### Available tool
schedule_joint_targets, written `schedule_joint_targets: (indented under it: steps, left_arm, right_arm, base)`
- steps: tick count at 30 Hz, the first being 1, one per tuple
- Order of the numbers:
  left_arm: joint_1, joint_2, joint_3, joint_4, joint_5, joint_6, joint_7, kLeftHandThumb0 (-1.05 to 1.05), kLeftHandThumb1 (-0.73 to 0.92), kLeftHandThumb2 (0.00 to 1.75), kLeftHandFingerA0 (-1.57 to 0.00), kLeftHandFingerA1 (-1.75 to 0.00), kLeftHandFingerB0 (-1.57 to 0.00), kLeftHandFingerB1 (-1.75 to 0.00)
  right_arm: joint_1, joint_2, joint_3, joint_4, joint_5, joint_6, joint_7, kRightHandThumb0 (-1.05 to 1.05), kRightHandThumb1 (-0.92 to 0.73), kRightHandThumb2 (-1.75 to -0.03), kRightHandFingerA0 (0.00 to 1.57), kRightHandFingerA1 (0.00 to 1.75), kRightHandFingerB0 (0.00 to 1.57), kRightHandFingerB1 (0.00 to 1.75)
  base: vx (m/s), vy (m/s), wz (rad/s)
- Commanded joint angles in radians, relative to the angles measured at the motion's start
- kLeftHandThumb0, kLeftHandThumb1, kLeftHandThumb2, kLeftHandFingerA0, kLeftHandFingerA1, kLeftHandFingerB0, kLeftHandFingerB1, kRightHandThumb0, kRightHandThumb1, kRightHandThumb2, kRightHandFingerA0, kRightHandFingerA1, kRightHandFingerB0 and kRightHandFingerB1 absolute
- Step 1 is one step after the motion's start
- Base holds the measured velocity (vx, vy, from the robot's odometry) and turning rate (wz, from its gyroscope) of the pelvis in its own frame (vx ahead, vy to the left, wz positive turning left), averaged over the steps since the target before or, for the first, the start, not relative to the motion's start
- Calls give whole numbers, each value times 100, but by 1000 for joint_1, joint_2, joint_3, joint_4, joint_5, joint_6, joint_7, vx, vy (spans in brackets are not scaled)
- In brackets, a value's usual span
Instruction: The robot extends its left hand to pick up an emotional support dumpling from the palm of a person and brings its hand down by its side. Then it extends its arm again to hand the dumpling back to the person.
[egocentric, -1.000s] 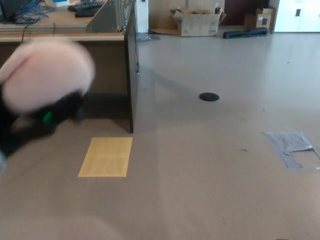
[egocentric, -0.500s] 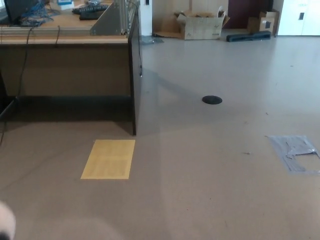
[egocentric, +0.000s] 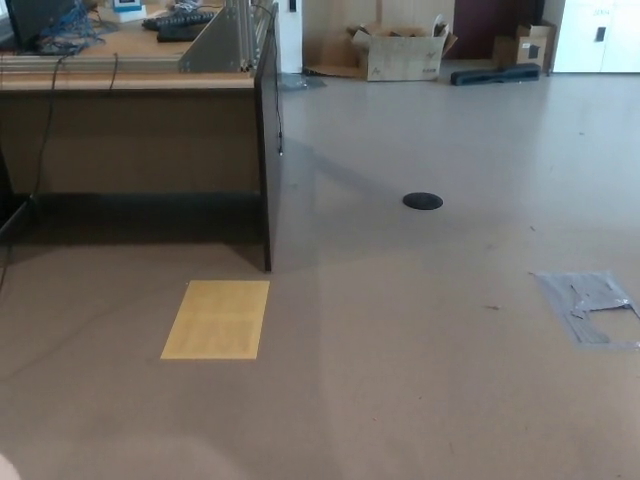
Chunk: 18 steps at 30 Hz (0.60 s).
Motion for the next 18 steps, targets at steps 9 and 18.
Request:
schedule_joint_targets:
  steps: [9,18]
  left_arm:
    - [-56,55,-48,43,-60,-66,46,-11,86,66,-77,-158,-61,-92]
    - [-30,69,-37,41,-93,-62,68,-12,85,65,-75,-160,-61,-93]
  right_arm:
    - [-47,-21,-17,11,14,1,-14,-53,-51,-80,77,61,40,47]
    - [-57,-13,0,16,8,-5,-14,-47,-59,-58,87,48,49,35]
  base:
    - [0,0,0]
    - [0,0,0]
